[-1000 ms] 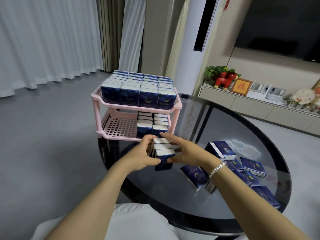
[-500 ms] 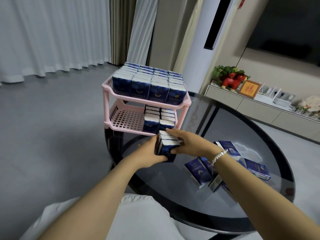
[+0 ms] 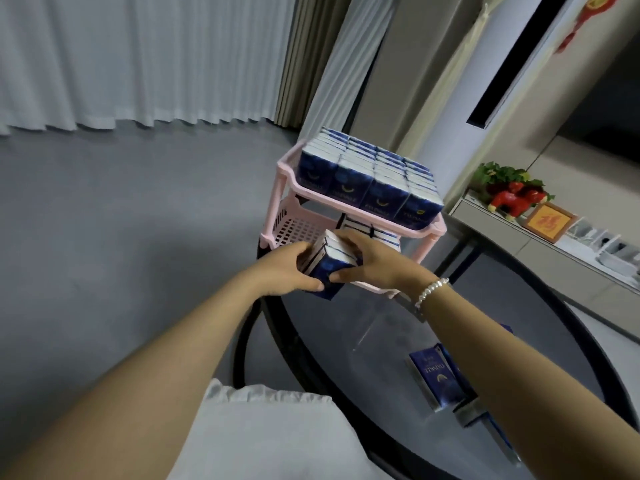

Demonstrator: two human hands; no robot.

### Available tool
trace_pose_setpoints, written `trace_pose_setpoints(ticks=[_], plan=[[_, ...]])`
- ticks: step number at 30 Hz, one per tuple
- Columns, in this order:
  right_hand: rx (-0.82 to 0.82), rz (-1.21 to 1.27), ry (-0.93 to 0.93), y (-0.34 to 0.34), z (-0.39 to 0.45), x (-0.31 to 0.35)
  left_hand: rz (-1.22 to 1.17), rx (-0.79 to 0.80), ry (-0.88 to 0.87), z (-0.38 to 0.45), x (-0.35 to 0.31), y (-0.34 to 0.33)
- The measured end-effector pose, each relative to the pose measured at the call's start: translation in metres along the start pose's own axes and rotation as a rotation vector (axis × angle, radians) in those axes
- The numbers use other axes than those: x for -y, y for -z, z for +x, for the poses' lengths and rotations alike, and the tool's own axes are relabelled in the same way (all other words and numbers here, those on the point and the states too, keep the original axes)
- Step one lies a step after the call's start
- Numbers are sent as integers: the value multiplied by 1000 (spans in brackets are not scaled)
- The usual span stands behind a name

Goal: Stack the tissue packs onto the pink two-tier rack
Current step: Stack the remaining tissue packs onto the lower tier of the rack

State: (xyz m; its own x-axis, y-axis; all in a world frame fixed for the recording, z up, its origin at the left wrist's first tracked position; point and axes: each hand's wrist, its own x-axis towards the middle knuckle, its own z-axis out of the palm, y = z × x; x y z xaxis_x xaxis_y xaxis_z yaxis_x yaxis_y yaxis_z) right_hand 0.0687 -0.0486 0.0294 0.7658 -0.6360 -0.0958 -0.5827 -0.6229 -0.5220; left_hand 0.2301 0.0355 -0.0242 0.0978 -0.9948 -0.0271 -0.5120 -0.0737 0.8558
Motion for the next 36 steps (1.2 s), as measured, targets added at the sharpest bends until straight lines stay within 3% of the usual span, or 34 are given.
trace_pose_setpoints(ticks=[6, 12, 15, 20, 28, 36], plan=[[-129, 63, 71, -7, 26, -3, 42, -199, -101, 11, 14, 1], [-176, -60, -11, -9, 57, -10, 353, -355, -7, 33, 31, -10], [-174, -168, -85, -7, 75, -14, 363, -397, -25, 40, 35, -12], [-134, -288, -202, -6, 106, -23, 451, -388, -32, 45, 40, -17], [-122, -381, -243, -2, 127, -26, 481, -366, 7, 49, 40, -20], [-123, -179, -279, -9, 131, -27, 465, -358, 35, 48, 38, -21]])
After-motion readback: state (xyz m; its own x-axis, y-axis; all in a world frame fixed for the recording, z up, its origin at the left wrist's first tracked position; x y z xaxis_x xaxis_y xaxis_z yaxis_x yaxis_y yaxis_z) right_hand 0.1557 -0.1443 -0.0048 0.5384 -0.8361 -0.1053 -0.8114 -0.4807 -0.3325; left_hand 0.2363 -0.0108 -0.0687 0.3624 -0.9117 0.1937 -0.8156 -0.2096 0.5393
